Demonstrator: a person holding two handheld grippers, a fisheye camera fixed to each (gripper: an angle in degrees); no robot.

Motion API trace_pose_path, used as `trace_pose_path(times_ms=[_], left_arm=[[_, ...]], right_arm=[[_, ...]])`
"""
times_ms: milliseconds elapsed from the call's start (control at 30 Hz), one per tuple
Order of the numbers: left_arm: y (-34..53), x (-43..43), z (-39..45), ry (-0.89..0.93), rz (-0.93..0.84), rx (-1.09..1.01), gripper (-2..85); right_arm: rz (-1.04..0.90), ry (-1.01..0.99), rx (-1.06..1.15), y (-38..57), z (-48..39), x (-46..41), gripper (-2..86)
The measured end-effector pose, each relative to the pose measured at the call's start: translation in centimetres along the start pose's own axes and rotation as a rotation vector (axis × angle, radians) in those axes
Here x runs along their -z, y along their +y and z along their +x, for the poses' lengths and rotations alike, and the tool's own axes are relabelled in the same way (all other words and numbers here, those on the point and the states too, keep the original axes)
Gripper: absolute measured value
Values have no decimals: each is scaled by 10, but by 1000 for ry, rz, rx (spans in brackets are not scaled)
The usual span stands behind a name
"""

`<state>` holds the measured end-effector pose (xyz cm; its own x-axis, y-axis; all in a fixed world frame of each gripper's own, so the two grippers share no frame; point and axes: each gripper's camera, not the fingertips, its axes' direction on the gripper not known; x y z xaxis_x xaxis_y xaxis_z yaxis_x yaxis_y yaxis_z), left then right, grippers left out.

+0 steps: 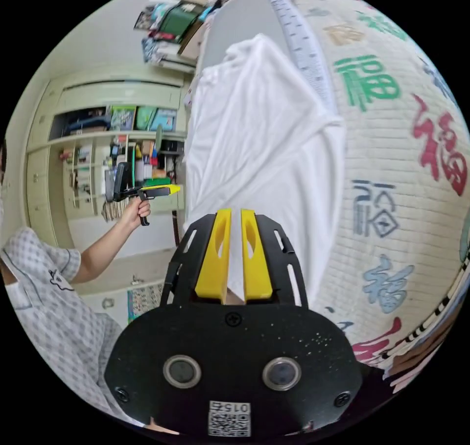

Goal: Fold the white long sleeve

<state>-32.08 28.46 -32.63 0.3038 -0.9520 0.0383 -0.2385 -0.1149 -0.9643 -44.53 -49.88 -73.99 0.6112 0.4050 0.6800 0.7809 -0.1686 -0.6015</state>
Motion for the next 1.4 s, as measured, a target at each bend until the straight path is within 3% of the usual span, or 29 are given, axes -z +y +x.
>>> trace_pose_path(times_ms=[200,467,700,900,1133,1233,1400], left_arm=[[133,-8,-85,104,60,253,51],[173,-30,-130,235,154,233,59],[182,-42,-143,252,171,154,9],[196,-33,-156,350,219,170,-4],[198,-41,-149,336,202,158,0],[195,-50,-141,317,174,160,-1],[193,-58,-118,231,131,160,-6]], right_arm=[[-247,83,229,10,-176,-95,88],[-351,401,362,35,-313,-173,104],[-354,650,301,47,-349,-153,10],[-369,608,249,77,-384,-98,7],[-337,631,323,81,-417,-88,92],[-335,732,362,87,-414,-97,68],[-321,689,334,110,-413,-60,18]])
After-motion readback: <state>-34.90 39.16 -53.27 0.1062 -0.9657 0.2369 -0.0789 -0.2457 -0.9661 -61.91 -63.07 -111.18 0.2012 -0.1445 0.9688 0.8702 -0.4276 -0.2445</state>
